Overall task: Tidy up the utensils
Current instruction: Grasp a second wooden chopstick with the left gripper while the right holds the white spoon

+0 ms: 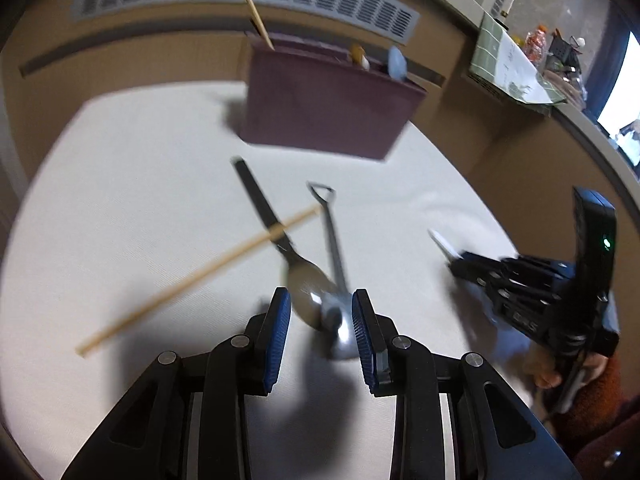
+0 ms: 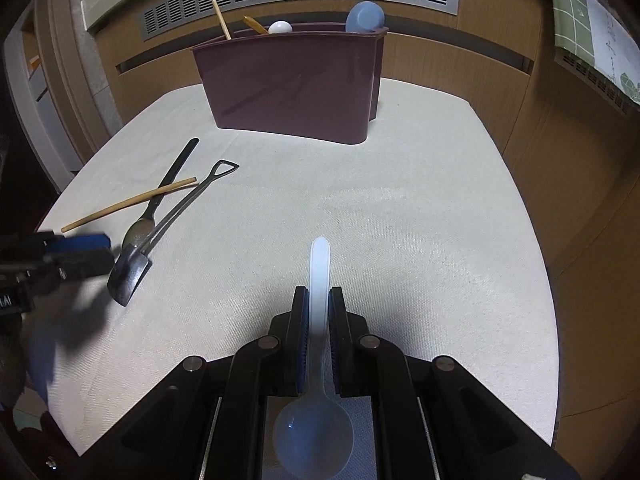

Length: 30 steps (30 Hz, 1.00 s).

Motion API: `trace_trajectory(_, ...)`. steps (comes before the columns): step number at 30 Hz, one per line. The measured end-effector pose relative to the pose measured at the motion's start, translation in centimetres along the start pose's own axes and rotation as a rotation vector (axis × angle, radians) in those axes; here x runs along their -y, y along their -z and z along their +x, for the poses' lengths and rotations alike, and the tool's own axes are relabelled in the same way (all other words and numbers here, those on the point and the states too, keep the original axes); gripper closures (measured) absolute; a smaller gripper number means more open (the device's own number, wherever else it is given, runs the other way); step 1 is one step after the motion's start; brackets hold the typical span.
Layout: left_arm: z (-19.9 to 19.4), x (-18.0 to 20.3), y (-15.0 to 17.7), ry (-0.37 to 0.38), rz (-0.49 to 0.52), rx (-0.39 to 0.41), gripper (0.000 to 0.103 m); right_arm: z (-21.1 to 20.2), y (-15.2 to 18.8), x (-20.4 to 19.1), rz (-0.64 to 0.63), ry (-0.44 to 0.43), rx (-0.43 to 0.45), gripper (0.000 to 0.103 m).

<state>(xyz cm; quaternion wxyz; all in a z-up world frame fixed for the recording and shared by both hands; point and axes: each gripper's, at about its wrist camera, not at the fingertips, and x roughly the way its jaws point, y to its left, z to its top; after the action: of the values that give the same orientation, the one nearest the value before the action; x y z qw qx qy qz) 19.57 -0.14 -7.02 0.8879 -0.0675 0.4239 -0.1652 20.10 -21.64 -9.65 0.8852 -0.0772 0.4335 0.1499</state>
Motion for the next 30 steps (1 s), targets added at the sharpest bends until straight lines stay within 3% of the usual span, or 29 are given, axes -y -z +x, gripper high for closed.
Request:
trace_trajectory(5,1.1,-1.9,-1.0,-0.153,0.126,-0.06,0.071,0.0,-0.1,-0.2,-0.042,0.004,-0.011,0.092)
trace_trajectory(10,2.3,-3.6,-1.7,-0.248,0.266,-0.156,0.069,0.1,-0.4,0.3,-0.019,-0.029,-0.028,0.092)
trace_trajectory(16,1.4,-5.9,-1.4,-0.173,0.131,-0.172,0.069,0.1,-0.2,0.2,-0.021,-0.028,-0.019,0.091)
trace_trajectory(23,0.8,-2.1,0.3,-0.034,0.111,-0.238,0.069,0.5,-0.7,-0.4,-0.067,-0.021,-0.007,0.094)
trace_trajectory(26,1.1,-0.7,0.5,-0.076,0.182,-0.225,0.069,0.4,-0.7,-0.8,-0.057,-0.048,0.001,0.094)
trace_trajectory(30,2.5,-0.8,-1.4,-0.077,0.189,-0.215,0.072,0.0,-0.7,-0.5,-0.027,-0.074,0.005,0.094)
